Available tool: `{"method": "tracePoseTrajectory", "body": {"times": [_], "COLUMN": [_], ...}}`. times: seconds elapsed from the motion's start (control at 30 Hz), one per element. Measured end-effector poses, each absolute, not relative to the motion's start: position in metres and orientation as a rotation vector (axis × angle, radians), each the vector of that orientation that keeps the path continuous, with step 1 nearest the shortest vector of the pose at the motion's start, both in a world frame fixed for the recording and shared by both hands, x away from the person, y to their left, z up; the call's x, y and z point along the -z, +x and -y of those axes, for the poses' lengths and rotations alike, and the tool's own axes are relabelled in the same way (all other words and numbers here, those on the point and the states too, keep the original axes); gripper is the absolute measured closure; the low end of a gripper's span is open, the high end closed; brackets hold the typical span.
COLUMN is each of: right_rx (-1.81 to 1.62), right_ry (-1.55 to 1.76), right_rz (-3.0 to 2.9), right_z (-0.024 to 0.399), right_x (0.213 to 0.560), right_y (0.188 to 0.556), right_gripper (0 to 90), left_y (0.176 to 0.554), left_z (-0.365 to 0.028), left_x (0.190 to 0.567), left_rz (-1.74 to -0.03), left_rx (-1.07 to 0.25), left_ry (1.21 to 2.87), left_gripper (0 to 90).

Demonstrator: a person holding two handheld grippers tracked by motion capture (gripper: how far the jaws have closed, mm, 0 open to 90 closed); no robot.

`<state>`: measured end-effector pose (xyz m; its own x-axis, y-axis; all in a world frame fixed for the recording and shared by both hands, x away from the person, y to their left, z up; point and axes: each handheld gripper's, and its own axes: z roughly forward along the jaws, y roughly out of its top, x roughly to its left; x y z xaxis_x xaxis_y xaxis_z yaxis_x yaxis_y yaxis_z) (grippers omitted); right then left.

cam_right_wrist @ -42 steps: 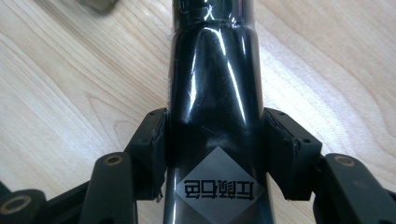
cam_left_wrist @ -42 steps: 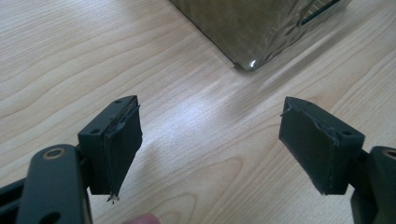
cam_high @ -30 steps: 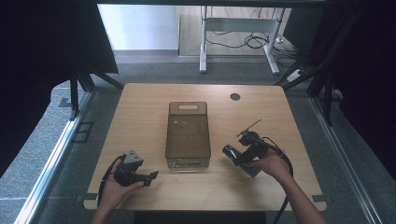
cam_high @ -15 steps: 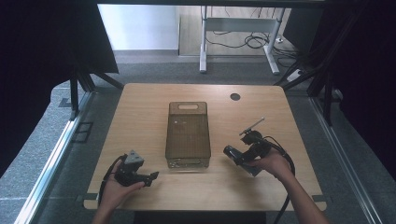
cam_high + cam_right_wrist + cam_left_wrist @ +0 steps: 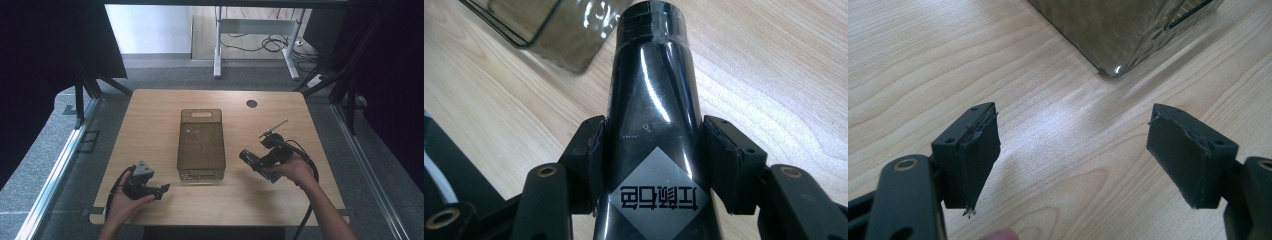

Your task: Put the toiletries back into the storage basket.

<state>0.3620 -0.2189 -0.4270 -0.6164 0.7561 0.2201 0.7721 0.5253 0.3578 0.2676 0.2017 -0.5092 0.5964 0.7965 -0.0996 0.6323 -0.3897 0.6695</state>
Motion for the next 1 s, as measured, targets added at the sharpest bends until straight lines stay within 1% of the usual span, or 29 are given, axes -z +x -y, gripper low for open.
{"method": "tracePoseTrajectory", "body": {"times": [0.37, 0.53, 0.73, 1.0], "right_rx": [0.729, 0.784, 0.818, 0.842], "right_ry": [-1.401, -1.439, -1.465, -1.486], "right_rz": [2.663, 2.607, 2.557, 2.511], "right_z": [0.219, 0.212, 0.203, 0.192], "right_x": [0.404, 0.389, 0.380, 0.378], "right_y": [0.372, 0.386, 0.399, 0.410], "right_gripper": [45.3, 45.4, 45.4, 45.3], "left_y": [0.267, 0.268, 0.268, 0.268], "left_z": [-0.200, -0.203, -0.204, -0.203], "left_x": [0.510, 0.509, 0.509, 0.509], "left_rz": [-1.127, -1.127, -1.127, -1.125], "left_rx": [-0.307, -0.310, -0.309, -0.308], "left_ry": [2.145, 2.140, 2.138, 2.135], "left_gripper": [21.6, 21.6, 21.6, 21.6]}}
